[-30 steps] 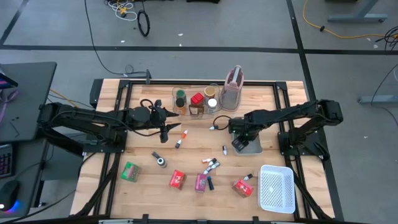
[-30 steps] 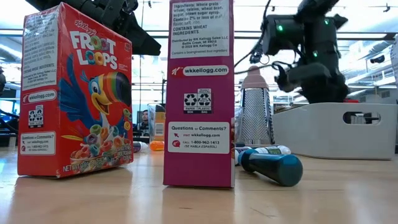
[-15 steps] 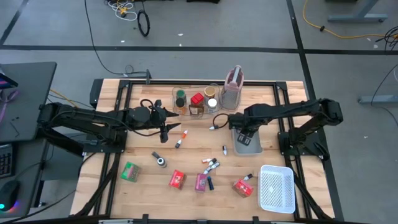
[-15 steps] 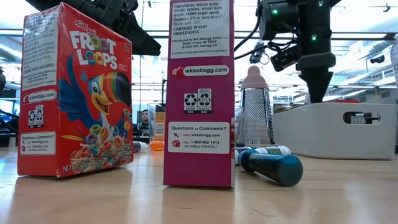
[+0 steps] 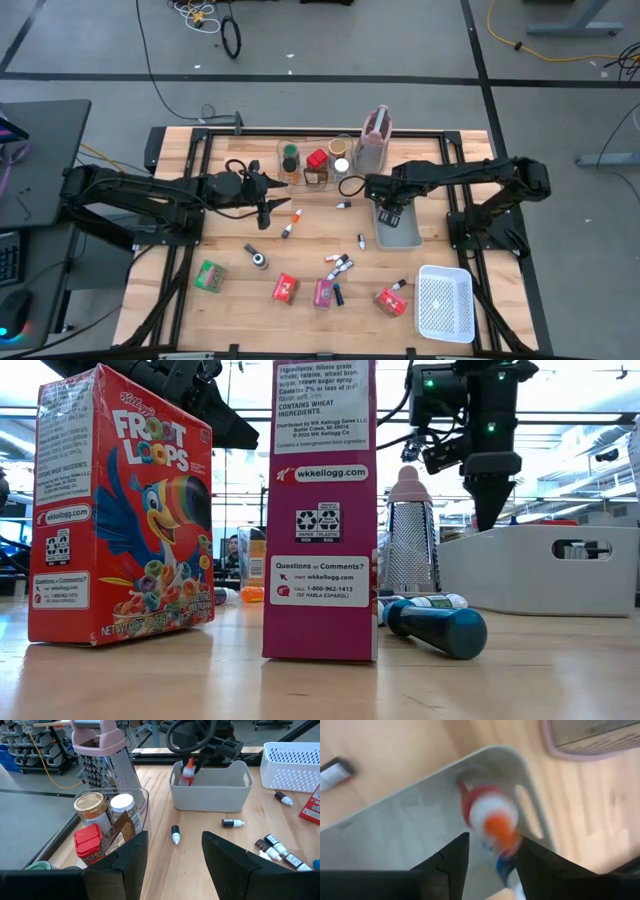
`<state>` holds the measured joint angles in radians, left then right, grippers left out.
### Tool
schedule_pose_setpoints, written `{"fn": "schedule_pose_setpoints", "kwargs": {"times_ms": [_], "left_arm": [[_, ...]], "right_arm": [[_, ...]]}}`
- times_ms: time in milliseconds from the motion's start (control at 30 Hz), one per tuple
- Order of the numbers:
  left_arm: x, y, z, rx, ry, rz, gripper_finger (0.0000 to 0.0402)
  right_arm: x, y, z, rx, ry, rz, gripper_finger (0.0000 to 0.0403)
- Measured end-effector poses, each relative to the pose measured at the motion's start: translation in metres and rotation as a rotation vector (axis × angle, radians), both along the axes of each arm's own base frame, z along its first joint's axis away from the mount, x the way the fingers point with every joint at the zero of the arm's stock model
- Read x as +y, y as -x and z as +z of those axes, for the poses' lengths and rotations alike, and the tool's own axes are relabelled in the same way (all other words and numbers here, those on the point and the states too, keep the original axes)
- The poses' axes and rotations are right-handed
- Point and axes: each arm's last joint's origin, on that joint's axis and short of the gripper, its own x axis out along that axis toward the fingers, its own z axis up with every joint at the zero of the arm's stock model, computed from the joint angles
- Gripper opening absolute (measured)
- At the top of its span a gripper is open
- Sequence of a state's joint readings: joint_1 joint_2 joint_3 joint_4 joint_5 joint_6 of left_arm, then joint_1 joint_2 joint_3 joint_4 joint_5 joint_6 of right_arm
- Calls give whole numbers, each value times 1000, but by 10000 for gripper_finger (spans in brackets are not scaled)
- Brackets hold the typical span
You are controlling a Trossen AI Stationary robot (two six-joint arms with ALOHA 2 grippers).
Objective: Pick & Place Kitchen Items
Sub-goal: Put the large orange food coloring bottle into the gray bin
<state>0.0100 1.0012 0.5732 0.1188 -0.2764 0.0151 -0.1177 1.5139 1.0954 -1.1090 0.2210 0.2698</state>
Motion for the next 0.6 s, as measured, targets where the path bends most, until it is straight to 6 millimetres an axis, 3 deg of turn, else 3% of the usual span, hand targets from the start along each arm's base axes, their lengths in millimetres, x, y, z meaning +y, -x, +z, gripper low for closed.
{"fn": "schedule_pose_setpoints", "kwargs": {"times_ms": [267, 467, 600], "left_arm": [[0, 0, 0, 0, 0, 0, 194], [0, 0, 0, 0, 0, 0, 194], [0, 0, 0, -6, 23, 3, 194]], "right_arm": [[-9, -3, 1, -35, 40, -13, 182], [-10, -5, 1, -59, 38, -16, 175], [-9, -11, 11, -104, 10, -17, 167]]}}
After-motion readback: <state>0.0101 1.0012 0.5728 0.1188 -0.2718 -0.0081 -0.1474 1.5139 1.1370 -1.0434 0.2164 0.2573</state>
